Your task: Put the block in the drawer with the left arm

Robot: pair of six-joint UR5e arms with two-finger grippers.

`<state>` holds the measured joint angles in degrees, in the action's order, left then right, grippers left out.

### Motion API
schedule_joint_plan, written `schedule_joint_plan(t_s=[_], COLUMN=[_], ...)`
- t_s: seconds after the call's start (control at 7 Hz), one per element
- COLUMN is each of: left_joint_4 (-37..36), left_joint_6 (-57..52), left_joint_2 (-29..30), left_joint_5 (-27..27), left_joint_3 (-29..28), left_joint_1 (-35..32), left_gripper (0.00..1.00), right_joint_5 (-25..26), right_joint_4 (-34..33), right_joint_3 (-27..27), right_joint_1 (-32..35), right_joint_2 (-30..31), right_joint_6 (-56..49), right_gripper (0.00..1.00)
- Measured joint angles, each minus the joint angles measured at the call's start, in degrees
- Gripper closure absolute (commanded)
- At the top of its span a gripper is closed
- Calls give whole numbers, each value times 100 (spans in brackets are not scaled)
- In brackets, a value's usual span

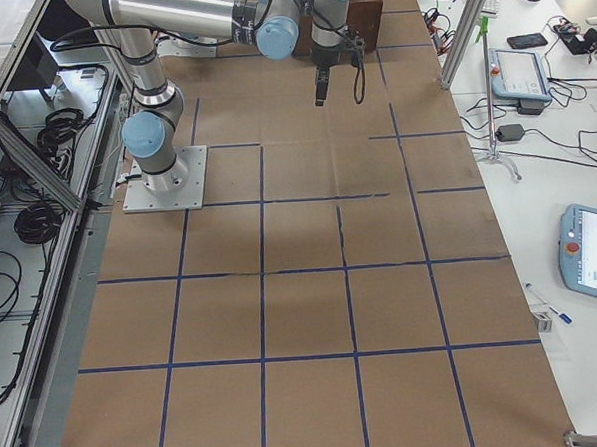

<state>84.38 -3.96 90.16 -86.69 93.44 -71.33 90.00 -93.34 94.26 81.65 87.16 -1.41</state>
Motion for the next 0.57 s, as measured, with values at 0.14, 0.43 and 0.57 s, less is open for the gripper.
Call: schedule_joint_plan(t_s=[0.14,0.43,0.57], left_joint_4=[112,237,252], left_joint_6=[418,1011,1139], left_joint_2=[-80,-147,-158], left_joint_5=[-27,-109,-149], left_joint_3=[1,12,34], left_joint_1=[-368,-1083,-1379], left_gripper=[2,2,2], right_joint_5=[0,0,0], right_joint_4=[0,0,0], right_joint_3=[-1,4,4], right_joint_1=[0,0,0], right_joint_2=[-1,-5,-5], right_joint_6=[-1,-2,-2], right_gripper=[0,0,0])
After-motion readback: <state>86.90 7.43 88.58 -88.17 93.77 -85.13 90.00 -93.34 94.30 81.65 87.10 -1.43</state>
